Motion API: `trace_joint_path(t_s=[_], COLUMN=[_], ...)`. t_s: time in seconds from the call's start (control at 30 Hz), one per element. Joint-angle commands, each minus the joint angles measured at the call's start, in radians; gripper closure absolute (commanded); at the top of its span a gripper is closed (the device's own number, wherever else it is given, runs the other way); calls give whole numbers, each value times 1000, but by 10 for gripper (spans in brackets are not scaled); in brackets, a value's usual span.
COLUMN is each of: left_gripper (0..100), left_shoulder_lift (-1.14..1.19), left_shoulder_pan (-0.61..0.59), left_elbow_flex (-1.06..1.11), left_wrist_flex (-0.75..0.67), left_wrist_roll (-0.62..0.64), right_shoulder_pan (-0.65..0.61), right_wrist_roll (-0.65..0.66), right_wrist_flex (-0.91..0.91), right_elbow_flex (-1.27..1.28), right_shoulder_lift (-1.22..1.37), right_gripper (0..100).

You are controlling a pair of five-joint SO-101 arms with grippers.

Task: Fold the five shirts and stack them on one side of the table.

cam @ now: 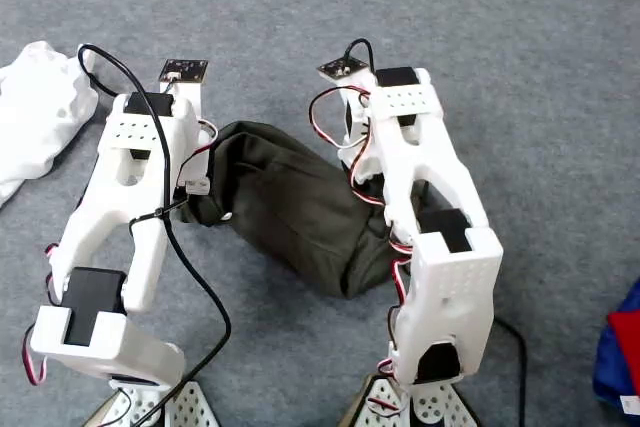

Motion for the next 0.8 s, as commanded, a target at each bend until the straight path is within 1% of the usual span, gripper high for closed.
trace_joint_path(t_s=[0.0,0.2,0.3,0.37,0.53,0.7,0.77], left_gripper=[981,981,981,981,981,981,981], left_shoulder_lift=[-16,-16,-16,-16,-16,-16,-18], left_shoulder_pan=[3,3,3,3,3,3,3], left_elbow_flex=[0,0,0,0,-2,-6,-9], left_wrist_flex=[-11,-11,-11,-11,-12,-12,-12], left_wrist_roll=[-2,-2,-2,-2,-2,3,3], right_shoulder_pan=[-7,2,35,62,108,91,74], right_wrist_roll=[2,-5,-6,0,3,3,18], right_wrist_flex=[0,21,57,92,198,316,334], right_elbow_flex=[-36,-51,-96,-139,-306,-547,-638], right_shoulder_lift=[-10,-10,-12,-12,-12,-12,-12], right_gripper=[954,958,992,993,994,994,994])
